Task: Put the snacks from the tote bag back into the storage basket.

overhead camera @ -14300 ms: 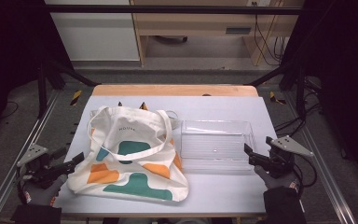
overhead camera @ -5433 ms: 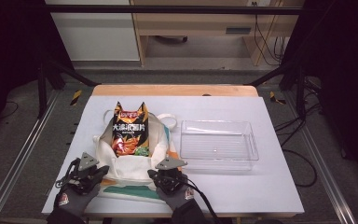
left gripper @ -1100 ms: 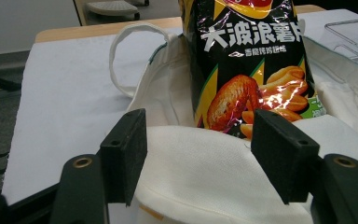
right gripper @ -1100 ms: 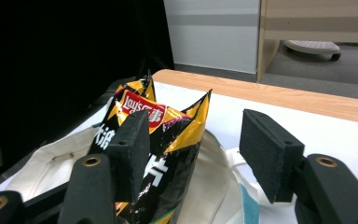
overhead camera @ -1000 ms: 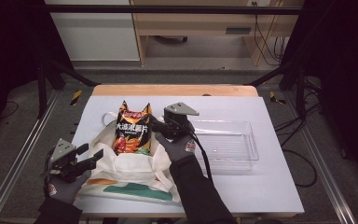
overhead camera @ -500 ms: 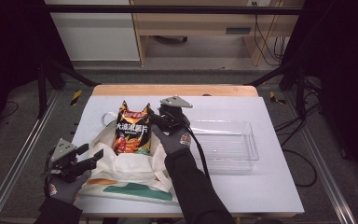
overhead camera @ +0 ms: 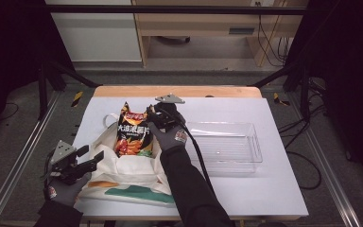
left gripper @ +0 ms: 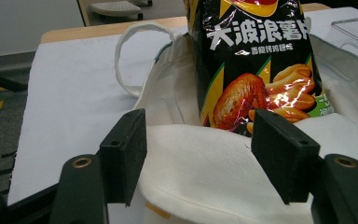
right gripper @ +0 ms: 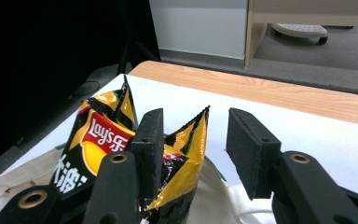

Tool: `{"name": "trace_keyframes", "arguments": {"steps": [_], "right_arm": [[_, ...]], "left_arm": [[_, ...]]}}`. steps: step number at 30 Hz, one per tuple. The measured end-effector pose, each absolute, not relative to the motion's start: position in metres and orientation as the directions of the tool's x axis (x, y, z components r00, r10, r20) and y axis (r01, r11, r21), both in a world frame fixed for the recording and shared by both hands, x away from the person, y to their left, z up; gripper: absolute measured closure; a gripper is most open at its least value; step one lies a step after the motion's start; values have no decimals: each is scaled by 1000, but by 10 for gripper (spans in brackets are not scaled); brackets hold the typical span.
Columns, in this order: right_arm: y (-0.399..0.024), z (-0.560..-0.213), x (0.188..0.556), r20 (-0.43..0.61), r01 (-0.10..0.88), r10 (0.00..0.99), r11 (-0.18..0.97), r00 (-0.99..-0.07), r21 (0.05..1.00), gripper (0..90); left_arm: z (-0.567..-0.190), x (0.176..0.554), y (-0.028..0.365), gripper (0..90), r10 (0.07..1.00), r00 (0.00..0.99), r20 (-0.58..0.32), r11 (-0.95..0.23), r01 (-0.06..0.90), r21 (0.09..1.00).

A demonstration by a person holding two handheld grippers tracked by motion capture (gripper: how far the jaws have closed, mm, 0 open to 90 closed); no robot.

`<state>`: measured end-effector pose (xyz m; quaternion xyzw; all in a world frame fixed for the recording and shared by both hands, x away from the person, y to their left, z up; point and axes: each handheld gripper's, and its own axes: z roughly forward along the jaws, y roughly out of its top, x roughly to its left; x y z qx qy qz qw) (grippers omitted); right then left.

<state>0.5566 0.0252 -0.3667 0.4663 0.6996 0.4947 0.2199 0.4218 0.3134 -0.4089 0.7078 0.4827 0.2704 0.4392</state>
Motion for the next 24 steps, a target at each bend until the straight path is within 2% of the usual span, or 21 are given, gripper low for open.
{"name": "trace_keyframes", "arguments": {"steps": [10,18,22,24], "right_arm": [[31,-378,569,149,465,887,81,-437,882,589],[34,-382,571,167,490,881,82,-443,868,681],[34,-383,572,176,503,877,84,-448,860,742],[34,-384,573,176,507,876,87,-449,857,803]], "left_arm": [[-408,422,313,354,921,389,-40,-148,442,885],[-408,422,314,355,921,387,-43,-146,446,883],[-408,422,314,357,921,388,-41,-148,446,883],[-408,422,314,358,921,388,-42,-148,448,882]]}}
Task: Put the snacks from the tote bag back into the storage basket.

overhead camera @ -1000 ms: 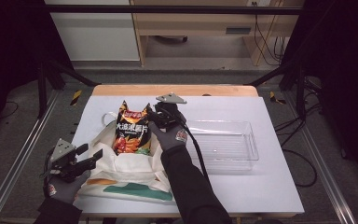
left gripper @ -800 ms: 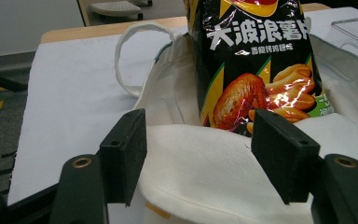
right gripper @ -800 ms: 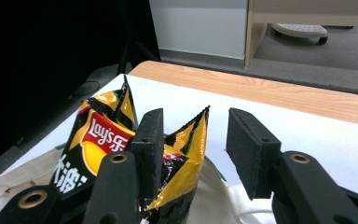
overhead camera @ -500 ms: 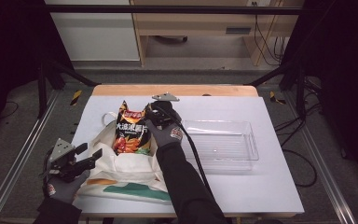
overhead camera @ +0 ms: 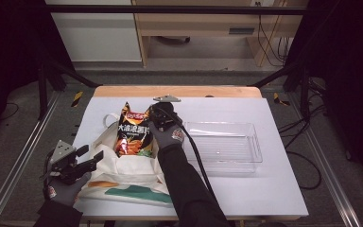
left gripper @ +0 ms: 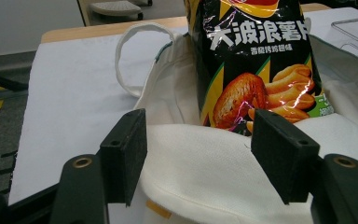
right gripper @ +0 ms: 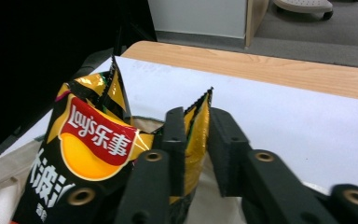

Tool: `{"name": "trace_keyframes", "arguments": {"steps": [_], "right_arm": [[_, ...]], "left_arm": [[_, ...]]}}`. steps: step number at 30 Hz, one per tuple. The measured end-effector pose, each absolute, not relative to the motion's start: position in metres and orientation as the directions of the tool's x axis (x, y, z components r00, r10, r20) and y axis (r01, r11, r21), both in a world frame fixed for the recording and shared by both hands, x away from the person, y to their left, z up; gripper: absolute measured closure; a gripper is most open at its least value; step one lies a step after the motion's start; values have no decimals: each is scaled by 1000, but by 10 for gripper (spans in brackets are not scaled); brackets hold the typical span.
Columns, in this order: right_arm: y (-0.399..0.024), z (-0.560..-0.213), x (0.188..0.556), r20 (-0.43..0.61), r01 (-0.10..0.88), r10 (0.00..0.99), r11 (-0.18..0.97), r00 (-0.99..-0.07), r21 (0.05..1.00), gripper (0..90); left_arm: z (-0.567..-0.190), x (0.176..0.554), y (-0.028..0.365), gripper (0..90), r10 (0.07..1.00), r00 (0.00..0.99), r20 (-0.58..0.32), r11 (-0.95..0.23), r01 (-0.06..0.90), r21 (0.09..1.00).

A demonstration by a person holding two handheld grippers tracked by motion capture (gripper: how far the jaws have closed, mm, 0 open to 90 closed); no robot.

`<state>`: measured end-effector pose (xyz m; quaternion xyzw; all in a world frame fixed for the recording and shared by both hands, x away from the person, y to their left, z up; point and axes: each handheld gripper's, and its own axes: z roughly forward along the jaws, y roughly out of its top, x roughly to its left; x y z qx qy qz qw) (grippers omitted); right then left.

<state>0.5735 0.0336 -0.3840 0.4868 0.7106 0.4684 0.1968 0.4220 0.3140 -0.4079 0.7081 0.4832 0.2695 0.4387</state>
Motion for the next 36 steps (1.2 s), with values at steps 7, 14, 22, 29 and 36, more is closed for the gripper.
{"name": "trace_keyframes", "arguments": {"steps": [7,14,22,29,36], "right_arm": [[33,-380,570,187,504,863,88,-470,859,900],[33,-369,555,167,455,837,106,-520,884,900],[38,-357,525,122,371,803,129,-583,920,900],[33,-358,510,118,347,789,127,-603,929,900],[31,-357,499,108,326,774,132,-623,936,900]], "left_arm": [[-408,422,315,359,923,383,-47,-141,450,882],[-404,421,317,359,922,384,-56,-130,442,887],[-389,418,321,360,919,386,-75,-97,406,909],[-370,418,323,360,915,398,-66,-93,368,925],[-353,427,320,361,909,413,-64,-90,344,934]]}}
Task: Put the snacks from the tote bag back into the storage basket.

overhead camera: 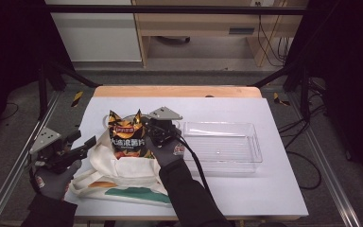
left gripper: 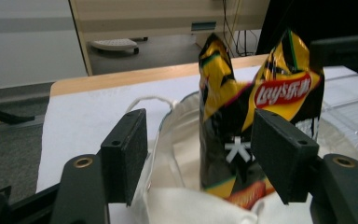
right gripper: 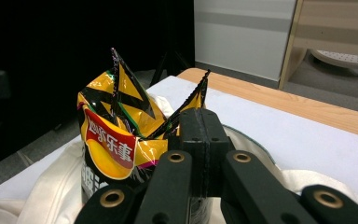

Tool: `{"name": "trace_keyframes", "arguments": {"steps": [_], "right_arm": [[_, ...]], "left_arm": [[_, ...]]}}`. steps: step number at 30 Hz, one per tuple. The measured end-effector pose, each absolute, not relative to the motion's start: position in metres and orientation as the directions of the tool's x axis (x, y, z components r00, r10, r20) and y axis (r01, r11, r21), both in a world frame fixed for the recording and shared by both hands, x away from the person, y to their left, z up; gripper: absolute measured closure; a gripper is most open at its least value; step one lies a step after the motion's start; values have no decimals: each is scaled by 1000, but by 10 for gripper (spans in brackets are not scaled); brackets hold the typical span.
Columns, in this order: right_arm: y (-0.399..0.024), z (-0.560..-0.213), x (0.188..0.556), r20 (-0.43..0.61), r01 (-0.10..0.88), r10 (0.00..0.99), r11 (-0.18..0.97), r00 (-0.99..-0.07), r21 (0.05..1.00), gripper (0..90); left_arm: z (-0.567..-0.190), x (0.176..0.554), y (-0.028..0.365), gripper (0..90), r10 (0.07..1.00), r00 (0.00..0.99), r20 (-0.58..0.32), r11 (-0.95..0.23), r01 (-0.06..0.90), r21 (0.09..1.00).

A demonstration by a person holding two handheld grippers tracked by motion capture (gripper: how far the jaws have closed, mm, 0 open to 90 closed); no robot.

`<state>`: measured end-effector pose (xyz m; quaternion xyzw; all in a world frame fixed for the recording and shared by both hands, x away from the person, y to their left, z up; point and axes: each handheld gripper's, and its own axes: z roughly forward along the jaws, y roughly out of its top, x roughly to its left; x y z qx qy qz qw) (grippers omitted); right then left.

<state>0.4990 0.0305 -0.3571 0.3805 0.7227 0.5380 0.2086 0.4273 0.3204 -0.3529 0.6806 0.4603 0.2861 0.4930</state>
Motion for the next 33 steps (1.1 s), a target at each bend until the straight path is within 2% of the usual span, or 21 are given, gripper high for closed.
{"name": "trace_keyframes", "arguments": {"steps": [7,16,24,28,33], "right_arm": [[29,-358,491,105,312,765,130,-635,941,900],[29,-358,484,105,305,757,129,-645,944,900],[26,-359,479,106,299,748,127,-655,946,900],[24,-360,478,104,300,749,130,-655,945,900],[25,-362,477,101,301,748,137,-656,944,900]], "left_arm": [[-340,440,307,388,899,434,-58,-101,334,937],[-334,463,283,469,888,457,-51,-124,346,930],[-346,478,273,598,884,465,-56,-145,387,911],[-352,480,276,644,879,468,-88,-118,393,912],[-356,476,277,756,875,475,-87,-114,379,918]]}}
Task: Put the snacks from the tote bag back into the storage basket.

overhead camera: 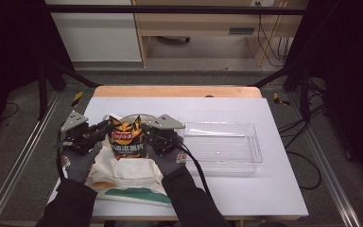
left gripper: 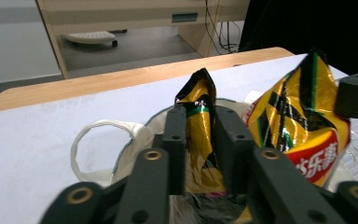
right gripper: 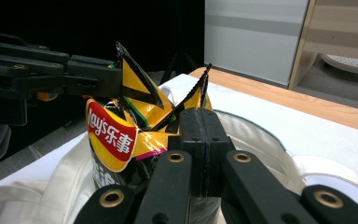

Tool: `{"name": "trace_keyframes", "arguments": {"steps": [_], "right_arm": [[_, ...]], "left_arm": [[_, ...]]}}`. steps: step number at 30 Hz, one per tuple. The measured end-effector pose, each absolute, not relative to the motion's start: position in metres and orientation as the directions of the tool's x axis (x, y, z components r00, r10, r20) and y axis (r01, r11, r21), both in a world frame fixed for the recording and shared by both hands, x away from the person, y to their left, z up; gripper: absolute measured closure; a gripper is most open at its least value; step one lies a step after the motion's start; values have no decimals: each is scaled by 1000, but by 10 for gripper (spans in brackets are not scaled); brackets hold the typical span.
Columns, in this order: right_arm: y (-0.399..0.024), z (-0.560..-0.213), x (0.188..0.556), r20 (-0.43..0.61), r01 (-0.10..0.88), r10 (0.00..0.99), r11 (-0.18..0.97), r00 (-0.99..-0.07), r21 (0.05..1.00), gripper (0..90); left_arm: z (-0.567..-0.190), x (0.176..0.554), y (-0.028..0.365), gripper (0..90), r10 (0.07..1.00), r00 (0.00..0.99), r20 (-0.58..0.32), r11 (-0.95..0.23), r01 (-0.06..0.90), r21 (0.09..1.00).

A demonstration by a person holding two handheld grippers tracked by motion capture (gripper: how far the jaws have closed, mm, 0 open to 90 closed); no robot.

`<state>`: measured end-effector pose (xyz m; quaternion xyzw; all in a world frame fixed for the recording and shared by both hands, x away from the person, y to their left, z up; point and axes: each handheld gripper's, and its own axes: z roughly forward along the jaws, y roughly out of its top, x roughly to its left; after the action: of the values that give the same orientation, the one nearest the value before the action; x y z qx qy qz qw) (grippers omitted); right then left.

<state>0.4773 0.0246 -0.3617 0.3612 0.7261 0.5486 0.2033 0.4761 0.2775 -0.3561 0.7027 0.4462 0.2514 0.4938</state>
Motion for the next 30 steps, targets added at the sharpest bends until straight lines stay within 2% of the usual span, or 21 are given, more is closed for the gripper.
{"name": "trace_keyframes", "arguments": {"steps": [5,7,14,20,24,27,30], "right_arm": [[26,-362,478,99,302,751,137,-652,943,879],[28,-361,479,93,301,758,142,-646,943,815],[34,-361,485,76,300,774,151,-629,942,740],[37,-361,489,95,321,766,151,-636,935,751],[39,-360,490,94,327,760,162,-643,931,808],[39,-359,489,102,339,754,166,-649,926,889],[37,-358,489,106,341,749,166,-654,925,900]], "left_arm": [[-358,471,274,832,878,475,-62,-129,360,924],[-359,470,274,864,878,473,-70,-120,360,925],[-359,466,274,885,876,473,-93,-97,363,927],[-361,463,274,888,878,468,-102,-83,359,930],[-361,462,272,889,880,465,-98,-83,355,931],[-361,461,272,890,881,463,-102,-79,355,931],[-360,460,272,890,882,460,-105,-74,355,932]]}}
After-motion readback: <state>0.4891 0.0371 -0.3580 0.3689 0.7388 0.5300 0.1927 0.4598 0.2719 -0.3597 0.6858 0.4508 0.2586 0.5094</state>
